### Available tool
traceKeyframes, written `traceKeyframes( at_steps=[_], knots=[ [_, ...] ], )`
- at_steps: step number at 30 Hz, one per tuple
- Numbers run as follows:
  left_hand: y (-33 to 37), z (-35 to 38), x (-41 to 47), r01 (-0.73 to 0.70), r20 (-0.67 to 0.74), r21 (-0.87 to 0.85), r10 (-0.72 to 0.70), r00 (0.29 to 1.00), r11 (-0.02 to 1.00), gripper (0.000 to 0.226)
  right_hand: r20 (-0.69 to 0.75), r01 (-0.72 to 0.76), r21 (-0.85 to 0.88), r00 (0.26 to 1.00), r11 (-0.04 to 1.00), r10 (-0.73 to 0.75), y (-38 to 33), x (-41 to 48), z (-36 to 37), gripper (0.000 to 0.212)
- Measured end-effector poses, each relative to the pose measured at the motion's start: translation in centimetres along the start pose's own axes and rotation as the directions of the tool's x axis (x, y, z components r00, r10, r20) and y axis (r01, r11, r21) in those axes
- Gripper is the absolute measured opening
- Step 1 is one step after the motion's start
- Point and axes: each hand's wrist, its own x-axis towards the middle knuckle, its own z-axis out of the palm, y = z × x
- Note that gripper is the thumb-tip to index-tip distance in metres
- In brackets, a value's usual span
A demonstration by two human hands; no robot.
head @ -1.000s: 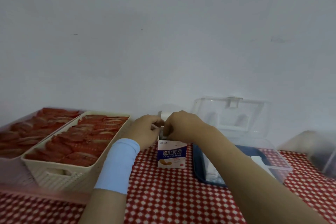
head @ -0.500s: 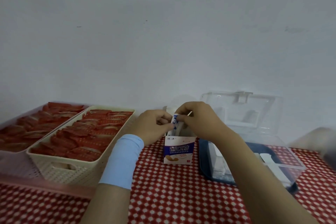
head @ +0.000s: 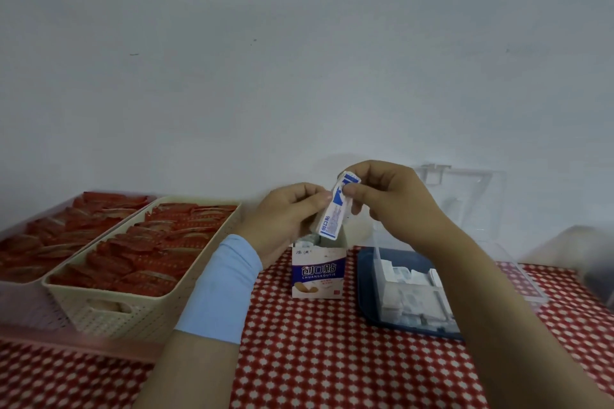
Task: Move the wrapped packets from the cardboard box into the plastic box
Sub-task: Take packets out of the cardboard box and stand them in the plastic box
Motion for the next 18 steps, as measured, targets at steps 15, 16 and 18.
traceKeyframes(
  at_steps=[15,16,18],
  knots=[
    [-2.0,7.9,-0.6,0.249,0.237,-0.463,-0.151,0.96,0.851,0.025,-0.053,-0.056,-0.026,0.997,0.998,0.055,0.3,-5.1,-4.9,0.018],
    [-2.0,8.2,-0.7,0.245,0.228,-0.469,-0.152,0.962,0.849,0.023,-0.024,-0.028,-0.091,0.999,0.995,0.026,0.2,-5.5,-5.1,0.019],
    [-2.1,8.5,-0.7,0.245,0.22,-0.475,-0.156,0.963,0.845,0.023,0.083,0.012,-0.208,0.997,0.978,0.005,-0.2,-6.3,-5.1,0.027]
  ],
)
